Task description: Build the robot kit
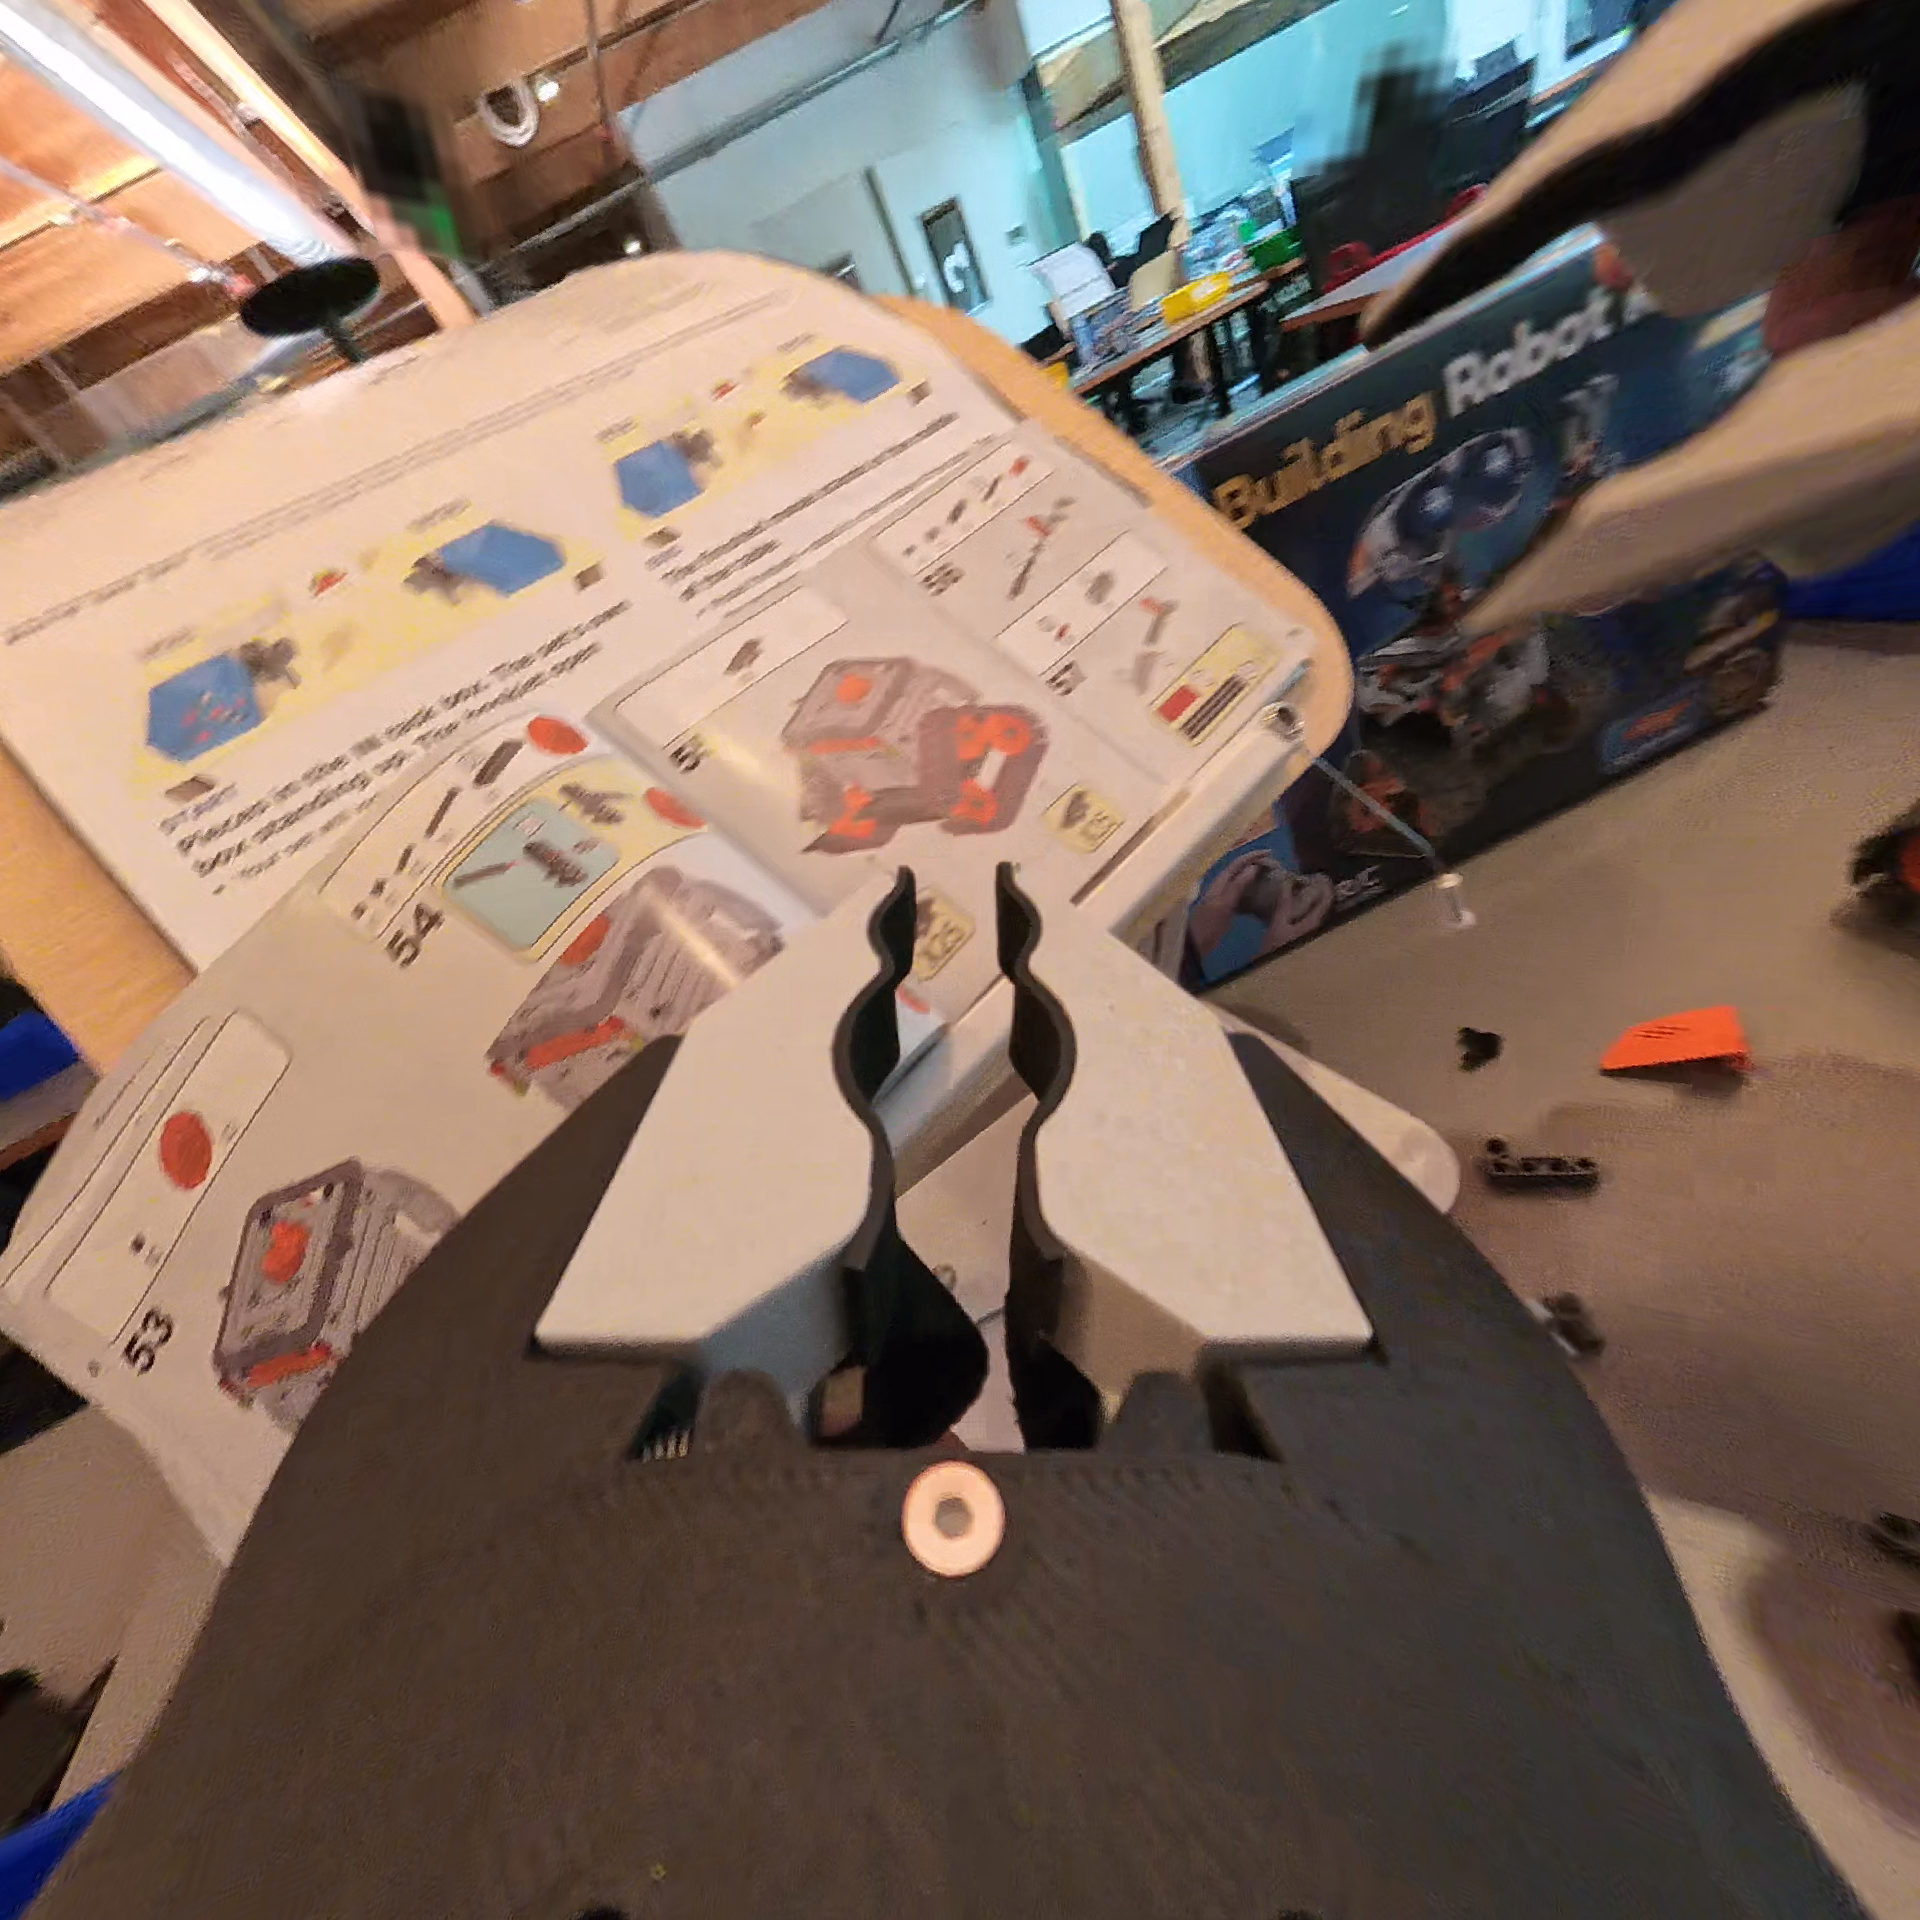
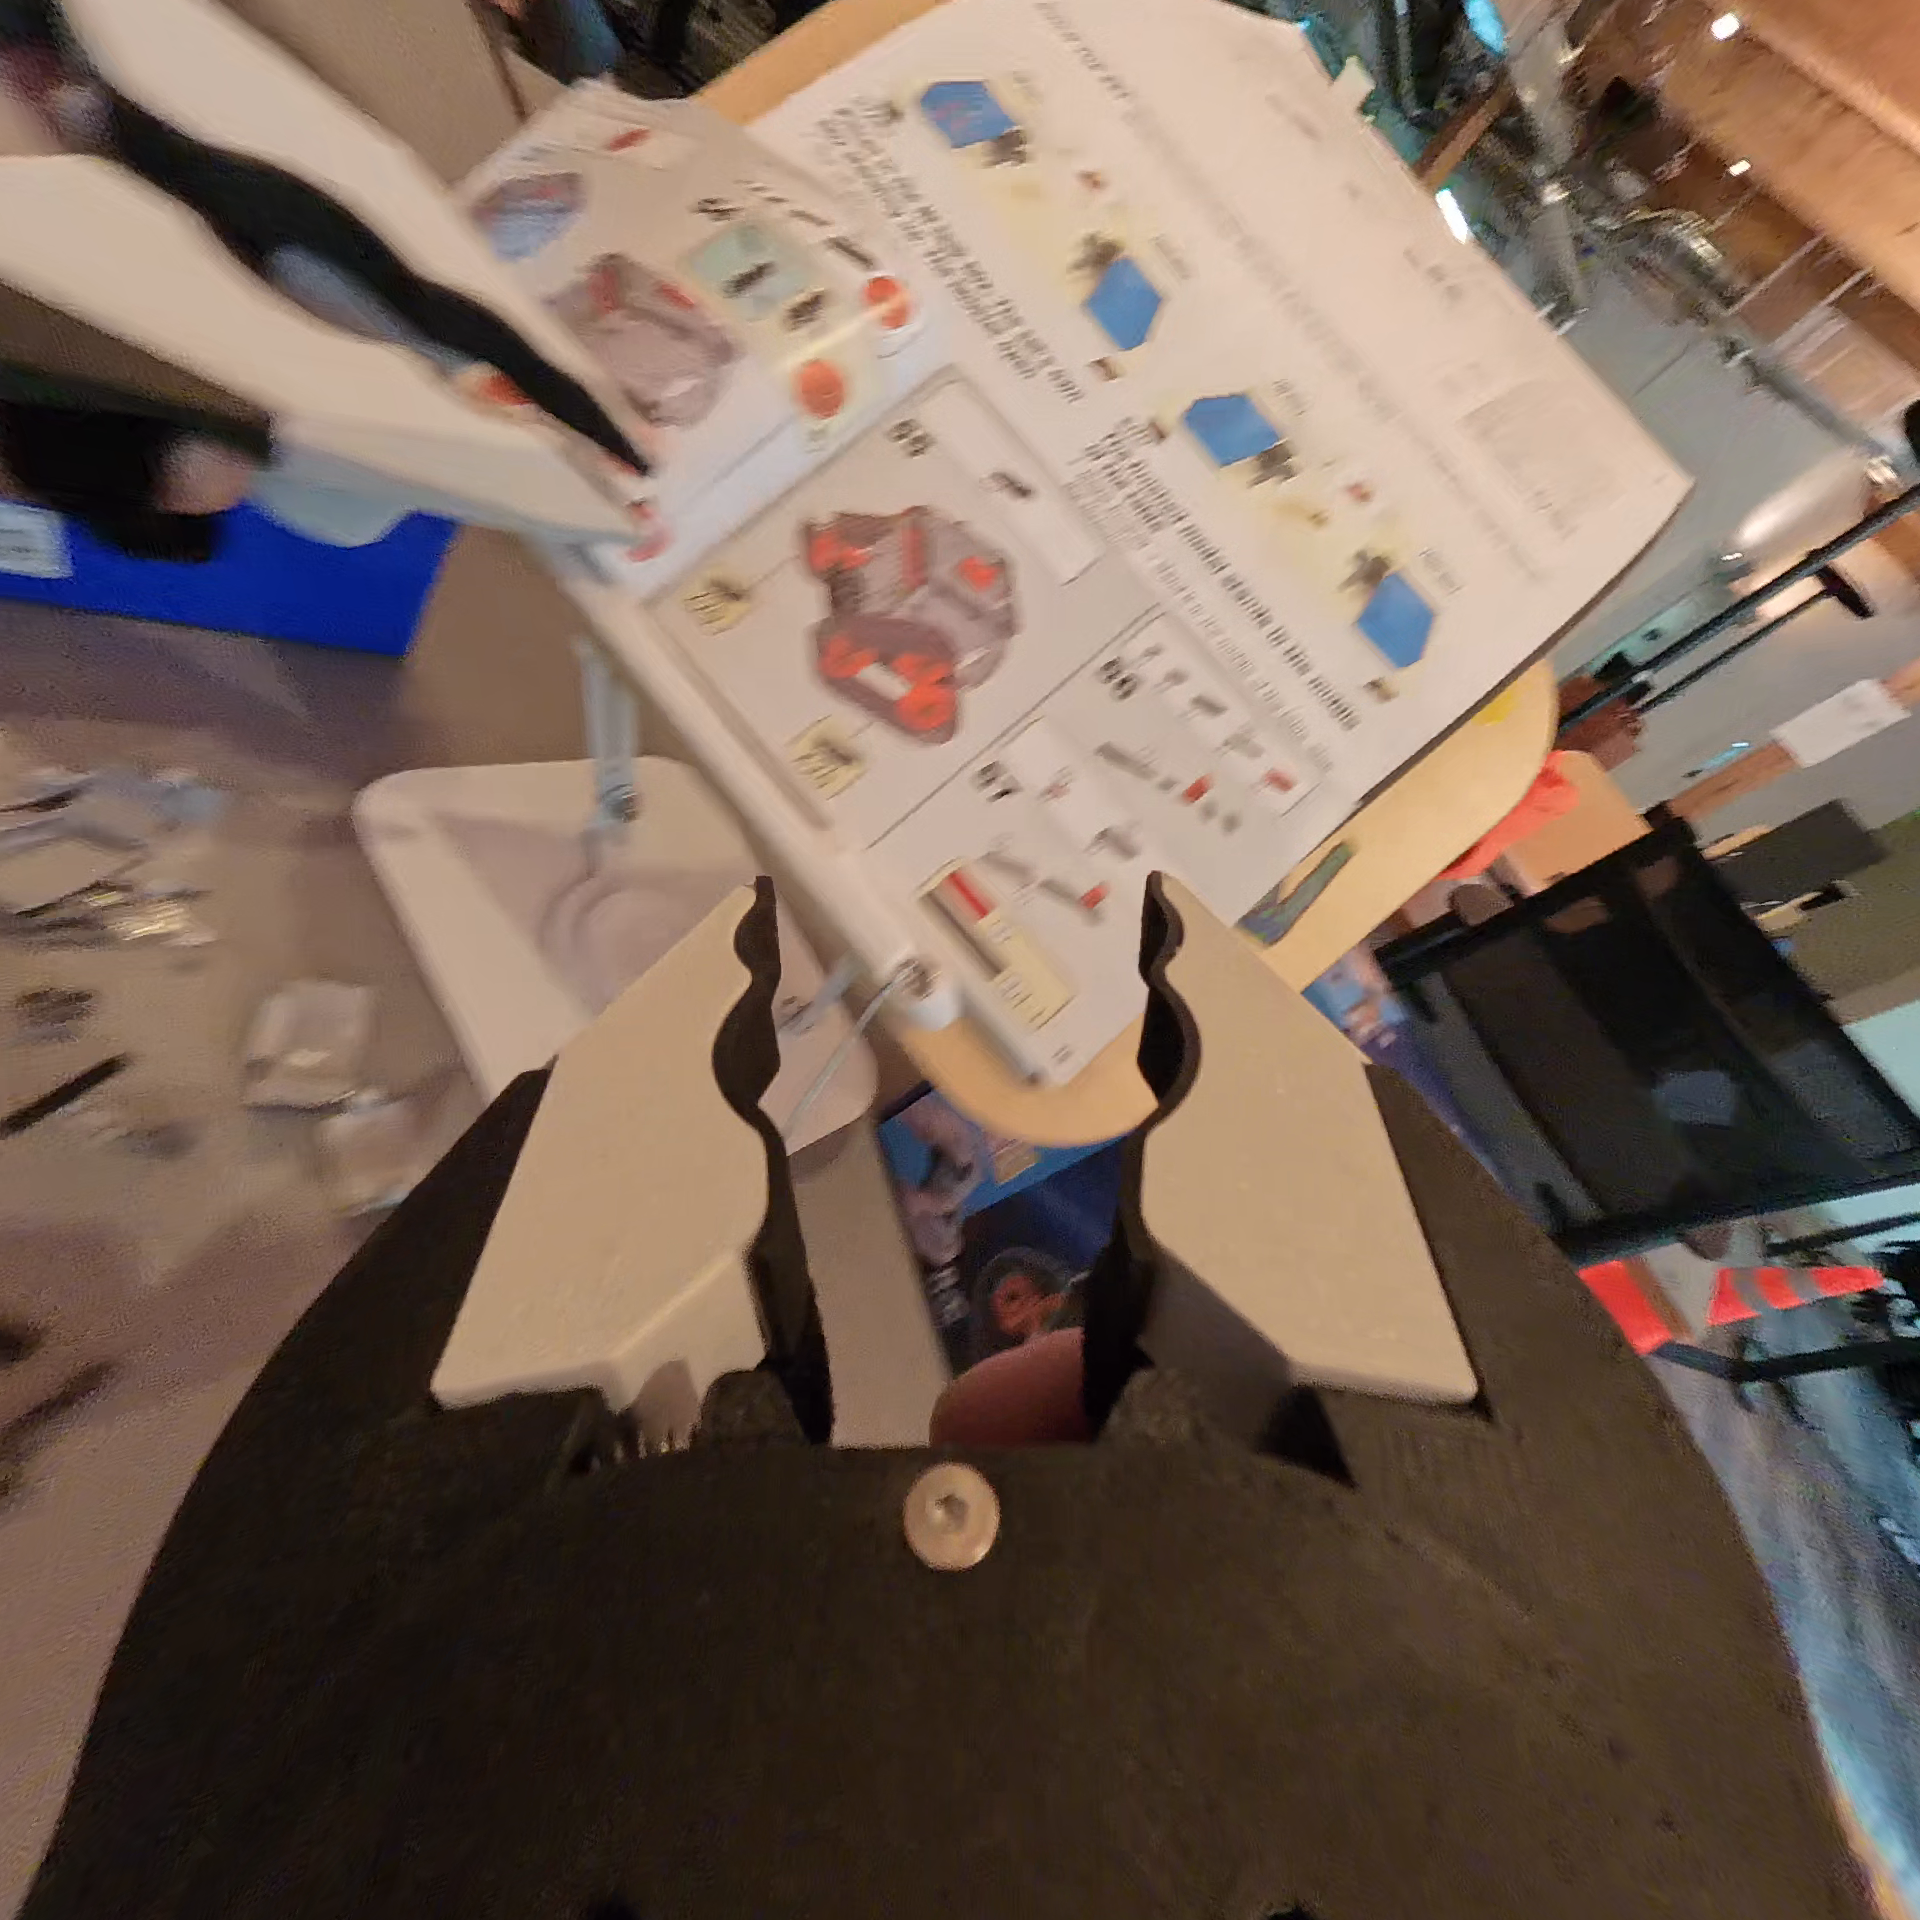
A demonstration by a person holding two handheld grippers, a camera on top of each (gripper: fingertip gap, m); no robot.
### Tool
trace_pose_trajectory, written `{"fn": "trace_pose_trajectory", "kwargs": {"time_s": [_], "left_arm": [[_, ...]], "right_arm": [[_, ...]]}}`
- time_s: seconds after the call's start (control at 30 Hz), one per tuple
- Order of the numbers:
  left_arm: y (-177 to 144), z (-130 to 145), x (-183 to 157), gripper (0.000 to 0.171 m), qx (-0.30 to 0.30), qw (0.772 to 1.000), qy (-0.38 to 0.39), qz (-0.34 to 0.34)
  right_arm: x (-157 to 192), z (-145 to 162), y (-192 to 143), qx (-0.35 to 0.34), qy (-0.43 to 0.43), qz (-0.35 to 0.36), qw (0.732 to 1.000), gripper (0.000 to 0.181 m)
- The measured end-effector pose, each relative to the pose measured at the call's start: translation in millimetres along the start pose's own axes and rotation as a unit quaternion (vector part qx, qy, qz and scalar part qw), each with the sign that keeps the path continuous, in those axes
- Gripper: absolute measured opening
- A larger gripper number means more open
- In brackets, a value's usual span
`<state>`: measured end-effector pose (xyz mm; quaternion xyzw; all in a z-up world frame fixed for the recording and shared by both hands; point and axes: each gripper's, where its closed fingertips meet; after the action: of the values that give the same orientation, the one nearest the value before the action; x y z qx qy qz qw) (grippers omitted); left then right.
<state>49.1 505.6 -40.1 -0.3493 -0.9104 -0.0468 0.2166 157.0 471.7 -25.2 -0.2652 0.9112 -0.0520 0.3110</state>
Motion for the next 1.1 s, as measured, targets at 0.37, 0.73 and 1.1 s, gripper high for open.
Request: {"fn": "trace_pose_trajectory", "kwargs": {"time_s": [0.37, 0.73, 1.1], "left_arm": [[6.7, 30.8, 21.9, 0.007, 0.019, 0.995, -0.085, -0.046], [7.4, 30.9, 18.0, 0.011, 0.016, 0.995, -0.096, -0.037], [6.5, 30.7, 16.7, 0.011, 0.014, 0.995, -0.093, -0.035]], "right_arm": [[-76.6, 13.7, 98.4, 0.040, -0.006, -0.001, 0.999, 0.085], [-64.9, 15.2, 99.6, 0.030, 0.009, -0.043, 0.999, 0.052], [-76.7, 14.1, 100.0, 0.026, 0.011, -0.038, 0.999, 0.069]]}}
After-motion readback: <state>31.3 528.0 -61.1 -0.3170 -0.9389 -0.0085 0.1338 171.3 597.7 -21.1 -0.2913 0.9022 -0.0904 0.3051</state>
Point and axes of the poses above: each gripper's, where its closed fingertips meet, y out along the fingers, z out of its underside, x = y × z across the jaws, and after that the axes turned 2 degrees about y, right-handed
